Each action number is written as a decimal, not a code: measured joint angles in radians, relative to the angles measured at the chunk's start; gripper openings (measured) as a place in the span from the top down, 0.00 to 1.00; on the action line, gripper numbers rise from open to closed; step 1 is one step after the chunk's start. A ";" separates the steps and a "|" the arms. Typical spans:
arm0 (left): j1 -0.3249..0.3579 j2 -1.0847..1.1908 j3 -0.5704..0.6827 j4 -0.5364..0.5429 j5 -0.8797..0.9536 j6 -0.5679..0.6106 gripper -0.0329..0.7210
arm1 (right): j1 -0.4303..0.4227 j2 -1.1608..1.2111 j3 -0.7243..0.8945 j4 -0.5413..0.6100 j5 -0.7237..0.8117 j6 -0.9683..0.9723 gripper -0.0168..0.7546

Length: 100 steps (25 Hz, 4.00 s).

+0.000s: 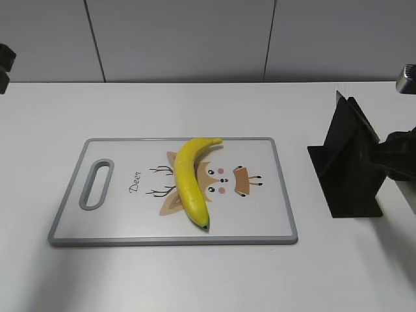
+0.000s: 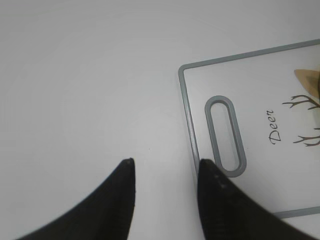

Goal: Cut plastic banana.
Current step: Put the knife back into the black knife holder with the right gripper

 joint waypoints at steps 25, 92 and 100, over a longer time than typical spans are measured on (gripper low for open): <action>0.000 0.000 0.000 0.000 0.028 0.000 0.41 | 0.004 0.018 -0.052 0.024 0.075 -0.007 0.77; 0.000 -0.001 0.000 0.022 0.086 0.000 0.41 | 0.000 0.203 -0.518 0.303 0.354 -0.516 0.90; 0.040 -0.039 0.000 0.020 0.071 0.000 0.27 | 0.000 0.180 -0.642 0.351 0.584 -0.578 0.33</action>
